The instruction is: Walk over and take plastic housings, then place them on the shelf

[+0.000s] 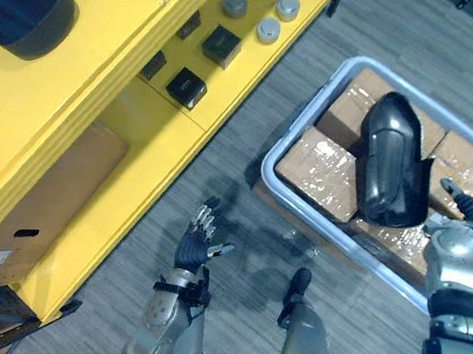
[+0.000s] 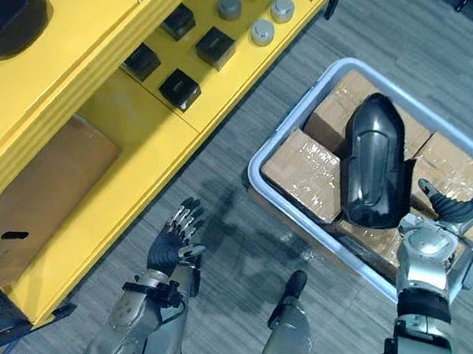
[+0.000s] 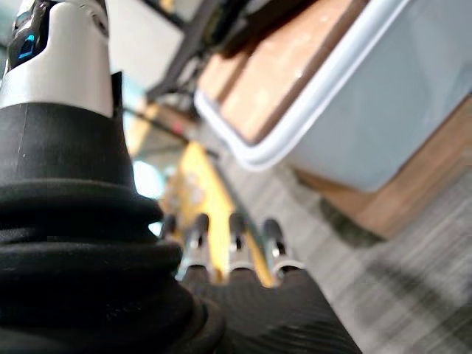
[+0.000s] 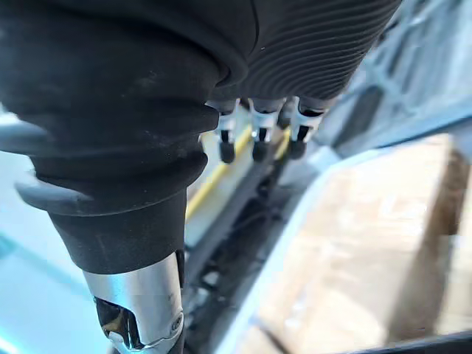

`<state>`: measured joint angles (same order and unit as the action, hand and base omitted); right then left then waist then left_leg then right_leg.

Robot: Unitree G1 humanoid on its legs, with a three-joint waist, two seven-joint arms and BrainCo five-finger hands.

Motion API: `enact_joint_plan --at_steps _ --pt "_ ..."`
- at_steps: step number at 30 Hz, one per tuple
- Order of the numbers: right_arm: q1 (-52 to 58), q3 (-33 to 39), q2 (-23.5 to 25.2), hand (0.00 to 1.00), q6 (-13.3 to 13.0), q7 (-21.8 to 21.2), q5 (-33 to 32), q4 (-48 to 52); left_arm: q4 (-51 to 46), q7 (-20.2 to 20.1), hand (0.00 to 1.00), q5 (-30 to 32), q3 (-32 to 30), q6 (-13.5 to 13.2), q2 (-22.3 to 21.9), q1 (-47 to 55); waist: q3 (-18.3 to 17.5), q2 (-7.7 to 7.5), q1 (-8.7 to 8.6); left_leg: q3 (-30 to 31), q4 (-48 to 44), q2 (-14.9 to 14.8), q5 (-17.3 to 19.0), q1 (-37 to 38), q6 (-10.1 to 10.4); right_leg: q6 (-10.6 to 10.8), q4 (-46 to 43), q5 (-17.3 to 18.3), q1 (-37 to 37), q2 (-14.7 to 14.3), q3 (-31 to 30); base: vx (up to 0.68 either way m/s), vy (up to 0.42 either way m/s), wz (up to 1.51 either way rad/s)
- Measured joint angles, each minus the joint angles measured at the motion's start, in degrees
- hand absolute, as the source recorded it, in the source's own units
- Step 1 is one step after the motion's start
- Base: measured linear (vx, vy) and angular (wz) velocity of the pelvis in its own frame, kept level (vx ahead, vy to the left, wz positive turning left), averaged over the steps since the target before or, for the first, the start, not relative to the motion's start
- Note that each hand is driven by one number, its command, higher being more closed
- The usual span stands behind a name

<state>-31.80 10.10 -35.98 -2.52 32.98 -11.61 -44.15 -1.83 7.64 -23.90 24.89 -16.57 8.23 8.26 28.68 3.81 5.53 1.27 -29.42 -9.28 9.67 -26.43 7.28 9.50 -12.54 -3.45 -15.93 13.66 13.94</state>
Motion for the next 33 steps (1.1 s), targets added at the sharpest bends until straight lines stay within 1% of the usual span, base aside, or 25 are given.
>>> enact_joint_plan --at_steps 3,5,7,8,10,11,12,13,14,17,20,21,22,24,26,28,29,31,33 --pt "-3.1 -0.2 -2.1 0.00 1.1 -0.9 -0.1 -4.6 1.0 0.0 0.00 0.0 1.5 0.3 -0.1 -1.0 0.5 1.07 0.04 0.1 -0.4 0.2 0.0 -0.7 0.0 0.0 -0.4 0.0 -0.7 0.2 0.1 0.02 0.013 0.01" --pt "-5.3 -1.0 -3.5 0.00 1.6 -2.0 -0.9 -6.8 1.1 0.1 0.00 0.0 1.7 0.4 -0.2 -1.4 0.4 1.44 0.17 0.0 -0.8 0.3 0.0 -1.7 0.0 0.0 -1.6 0.1 -2.2 0.5 0.2 0.00 0.000 0.00" --pt "-6.8 -2.3 -4.9 0.00 2.6 -3.3 -1.1 -9.4 2.2 0.1 0.00 0.0 1.8 0.5 -0.4 -1.9 0.4 1.95 0.08 0.2 -1.3 0.9 0.0 -2.3 -0.1 0.5 -3.3 0.9 -3.1 1.4 0.2 -0.02 0.036 0.12" --pt "-7.3 -2.9 -6.2 0.00 3.0 -4.0 -1.1 -11.1 3.3 0.2 0.00 -0.1 2.1 0.5 -0.7 -2.4 0.5 3.04 0.20 1.0 -2.1 1.1 0.3 -3.0 -0.5 0.5 -4.0 1.2 -3.2 1.5 0.7 -0.03 0.034 0.19" --pt "-7.5 -3.5 -6.9 0.00 3.3 -4.3 -1.1 -11.9 3.7 0.2 0.00 -0.2 2.5 0.5 -0.8 -2.6 0.6 4.01 0.22 1.6 -2.7 1.2 0.4 -3.9 -0.6 0.4 -4.3 1.3 -3.2 1.6 1.5 -0.04 0.034 0.17" --pt "-8.9 -4.7 -7.2 0.00 4.5 -5.5 -1.0 -13.3 3.8 0.3 0.00 -0.4 2.6 0.5 -0.9 -2.7 0.5 4.55 0.63 1.8 -3.0 1.5 0.3 -4.8 -0.6 0.4 -5.4 1.7 -4.4 2.0 1.6 -0.05 0.035 0.11" --pt "-9.1 -4.7 -7.2 0.00 4.8 -5.8 -0.9 -13.5 3.8 0.3 0.00 -0.4 2.6 0.5 -0.9 -2.8 0.6 4.66 0.67 1.8 -3.0 1.6 0.3 -4.9 -0.7 0.4 -5.6 1.8 -4.6 2.1 1.6 -0.06 0.038 0.12" --pt "-10.0 -6.2 -7.7 0.00 5.8 -7.1 -0.7 -14.6 4.6 0.2 0.00 -0.4 2.9 0.5 -1.1 -3.4 0.5 5.36 0.81 2.0 -3.0 2.1 -0.1 -5.4 -0.9 0.4 -6.2 1.9 -5.2 2.6 1.7 -0.05 0.036 0.10" --pt "-10.2 -7.0 -7.9 0.00 6.2 -8.1 0.7 -15.2 5.1 0.3 0.00 -0.4 2.9 0.5 -1.6 -3.7 0.4 5.66 1.35 2.1 -2.9 2.4 -0.3 -5.9 -0.9 0.5 -6.5 1.8 -6.0 3.0 1.7 -0.05 0.037 0.09" --pt "-10.3 -7.1 -8.6 0.00 6.3 -8.4 2.5 -15.7 5.2 0.3 0.00 -0.4 2.9 0.5 -1.9 -3.9 0.4 5.79 1.63 2.6 -3.1 2.7 -0.6 -6.9 -0.9 0.5 -6.6 1.8 -6.4 3.1 2.2 -0.02 0.021 0.11" --pt "-10.3 -9.4 -10.6 0.00 6.3 -10.6 5.2 -16.3 5.5 0.3 0.00 -0.6 3.1 0.5 -1.7 -4.4 0.4 5.82 2.02 3.2 -3.2 2.9 -0.9 -7.8 -1.0 0.5 -6.6 1.8 -6.6 3.3 3.0 -0.01 0.028 0.11" --pt "-10.4 -10.4 -10.7 1.00 6.3 -10.8 6.6 -16.4 5.9 0.3 0.00 -0.8 3.1 0.5 -1.7 -4.8 0.3 5.82 2.38 3.2 -3.1 2.9 -0.9 -7.9 -1.0 0.5 -6.6 1.8 -6.8 3.3 3.0 0.00 0.000 0.00" --pt "-10.7 -11.4 -10.7 1.00 6.3 -10.8 8.3 -16.7 5.9 0.3 0.00 -0.8 3.1 0.5 -1.8 -5.0 0.3 5.88 2.49 3.2 -3.1 2.9 -0.9 -8.0 -0.9 0.5 -6.6 1.8 -6.9 3.3 3.0 0.00 0.000 0.00" --pt "-11.0 -11.8 -11.3 1.00 6.6 -11.3 9.5 -16.8 6.0 0.2 0.00 -0.9 3.4 0.5 -1.8 -5.4 0.1 6.22 2.47 3.6 -3.2 2.9 -1.0 -8.7 -0.9 0.5 -6.6 1.8 -7.2 3.3 3.3 0.01 0.011 0.06" --pt "-11.4 -12.7 -12.1 1.00 7.7 -12.1 11.8 -16.7 6.4 0.2 0.00 -0.9 3.4 0.4 -1.8 -6.2 0.1 6.27 2.49 3.9 -3.2 3.0 -1.1 -8.7 -0.8 0.5 -6.6 1.8 -7.1 3.2 3.5 0.01 0.012 0.06" --pt "-12.4 -13.9 -13.1 1.00 11.1 -12.8 16.0 -16.7 6.5 0.2 0.00 -0.9 3.4 0.4 -1.8 -6.6 0.0 6.28 2.57 4.2 -3.1 3.0 -1.2 -8.7 -0.7 0.5 -6.6 1.8 -7.0 3.1 3.8 0.00 0.006 0.04" --pt "-12.6 -14.3 -13.3 1.00 12.0 -12.9 17.2 -16.8 6.5 0.2 0.00 -0.9 3.4 0.4 -1.8 -6.6 0.0 6.28 2.59 4.3 -3.0 3.0 -1.3 -8.7 -0.7 0.5 -6.6 1.8 -6.9 3.1 3.9 0.00 0.004 0.06" --pt "-13.6 -15.8 -13.6 1.00 14.8 -13.1 20.0 -17.6 6.5 0.2 0.00 -0.9 3.4 0.4 -1.8 -6.6 0.0 6.35 2.78 4.7 -2.8 3.0 -1.6 -8.7 -0.7 0.4 -6.6 1.9 -6.5 3.1 4.5 -0.01 0.002 0.11" --pt "-13.9 -15.8 -13.5 1.00 18.0 -13.5 22.5 -18.2 6.5 0.1 0.00 -0.9 3.3 0.4 -1.7 -6.5 0.0 6.38 3.21 5.1 -2.5 3.2 -1.9 -8.3 -0.7 0.3 -6.6 1.9 -6.0 3.1 5.0 -0.01 0.006 0.13"
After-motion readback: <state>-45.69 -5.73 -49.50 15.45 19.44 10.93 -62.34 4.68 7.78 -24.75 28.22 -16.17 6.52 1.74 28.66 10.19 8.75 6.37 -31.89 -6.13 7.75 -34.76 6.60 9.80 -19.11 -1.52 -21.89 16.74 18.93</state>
